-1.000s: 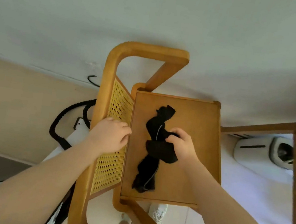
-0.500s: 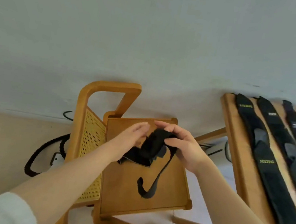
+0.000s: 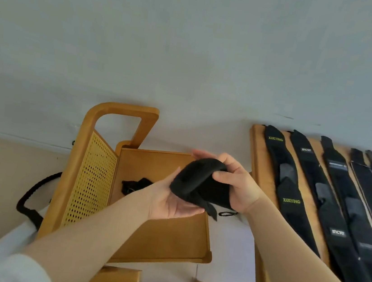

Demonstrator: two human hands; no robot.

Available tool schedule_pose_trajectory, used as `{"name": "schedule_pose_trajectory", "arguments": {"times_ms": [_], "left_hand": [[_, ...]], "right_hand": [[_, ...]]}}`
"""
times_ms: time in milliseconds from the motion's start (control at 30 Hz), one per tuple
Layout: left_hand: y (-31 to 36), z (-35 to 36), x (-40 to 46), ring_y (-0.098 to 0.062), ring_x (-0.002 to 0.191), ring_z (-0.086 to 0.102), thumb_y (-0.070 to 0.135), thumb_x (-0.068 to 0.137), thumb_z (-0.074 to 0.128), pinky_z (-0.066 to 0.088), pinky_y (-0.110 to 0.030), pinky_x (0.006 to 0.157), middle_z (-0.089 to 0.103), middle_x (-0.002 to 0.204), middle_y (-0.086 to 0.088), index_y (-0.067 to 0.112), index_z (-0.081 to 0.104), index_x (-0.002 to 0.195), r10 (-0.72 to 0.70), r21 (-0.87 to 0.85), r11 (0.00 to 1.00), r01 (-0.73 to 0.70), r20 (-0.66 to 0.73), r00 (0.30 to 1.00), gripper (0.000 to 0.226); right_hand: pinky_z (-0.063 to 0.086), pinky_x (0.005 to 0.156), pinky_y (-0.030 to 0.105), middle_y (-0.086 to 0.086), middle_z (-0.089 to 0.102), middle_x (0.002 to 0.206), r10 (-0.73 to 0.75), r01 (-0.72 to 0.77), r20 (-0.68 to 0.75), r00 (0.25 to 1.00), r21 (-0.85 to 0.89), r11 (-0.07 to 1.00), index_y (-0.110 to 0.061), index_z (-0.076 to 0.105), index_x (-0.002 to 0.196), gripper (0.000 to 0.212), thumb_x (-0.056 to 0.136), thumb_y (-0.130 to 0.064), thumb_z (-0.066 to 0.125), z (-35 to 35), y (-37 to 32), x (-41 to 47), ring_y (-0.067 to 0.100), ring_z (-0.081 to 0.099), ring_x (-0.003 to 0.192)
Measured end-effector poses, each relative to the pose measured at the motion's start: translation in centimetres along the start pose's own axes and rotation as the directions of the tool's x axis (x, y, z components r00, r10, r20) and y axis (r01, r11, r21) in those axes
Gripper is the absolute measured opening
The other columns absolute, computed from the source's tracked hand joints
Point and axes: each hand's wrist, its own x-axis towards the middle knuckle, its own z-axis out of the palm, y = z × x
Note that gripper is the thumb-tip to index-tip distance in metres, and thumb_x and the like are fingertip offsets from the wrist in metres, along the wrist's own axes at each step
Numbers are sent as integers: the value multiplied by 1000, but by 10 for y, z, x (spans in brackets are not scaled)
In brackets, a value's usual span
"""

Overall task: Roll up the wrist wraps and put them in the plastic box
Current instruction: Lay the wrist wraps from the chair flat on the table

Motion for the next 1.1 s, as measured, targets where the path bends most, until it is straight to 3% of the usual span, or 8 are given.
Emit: {"name": "schedule_pose_trajectory", "arguments": {"times_ms": [167,300,433,567,667,767,900,1100], "left_hand": [[-4,40,0,-27,85,70,24,95,53,56,-39,64,73,90,-15,9,60,115,291,-147,940,-309,-129,948,26],[3,42,-5,-22,104,62,10,88,62,51,-34,81,66,114,-7,12,55,126,595,236,803,-547,-256,762,39],[-10,70,-20,-2,106,56,5,85,65,45,-20,90,61,113,12,27,55,115,802,654,479,-586,-55,594,39],[-26,88,-25,-5,108,59,6,83,68,49,-23,91,64,111,14,31,57,110,830,801,242,-547,121,544,38],[-29,88,-31,-4,112,56,6,84,68,49,-25,96,62,115,15,33,52,118,796,856,131,-500,210,568,46],[-37,89,-36,-6,116,54,8,86,66,50,-30,96,51,128,19,38,40,131,774,845,153,-513,221,594,60],[-39,95,-34,-7,116,47,22,88,64,43,-28,97,40,133,20,36,31,140,860,824,277,-495,17,510,63],[-47,102,-26,-10,103,62,20,93,57,52,-24,81,66,107,10,28,58,116,724,827,373,-420,23,690,25]], "right_hand": [[43,98,47,11,55,130,53,-34,80,995,-217,976,-23,67,74,13,75,-10,63,-11,-13,-33,36,49,122],[33,106,58,16,50,138,132,-130,-1,991,-184,974,-18,68,76,14,78,-31,71,-30,-19,-60,33,41,134],[45,101,50,11,63,124,160,-280,-477,864,-192,940,-15,63,107,31,96,-40,51,-34,-25,-57,27,58,118],[47,98,47,11,66,119,300,-348,-449,842,-25,937,-17,55,119,54,96,-59,29,-22,-29,-49,29,62,111],[49,95,43,14,64,121,205,-192,-483,851,77,978,-8,54,127,44,97,-40,45,-18,-40,-52,30,61,113],[53,91,38,13,64,120,90,-120,-469,878,-33,992,-7,55,126,31,96,-8,50,-19,-48,-57,29,60,113],[55,85,32,8,67,113,48,-63,-410,911,-23,998,-14,58,118,25,97,-7,48,-17,-55,-66,23,63,107],[54,91,38,10,68,114,21,-104,-406,914,-183,978,-12,59,119,25,96,-6,50,-15,-53,-81,25,64,108]]}}
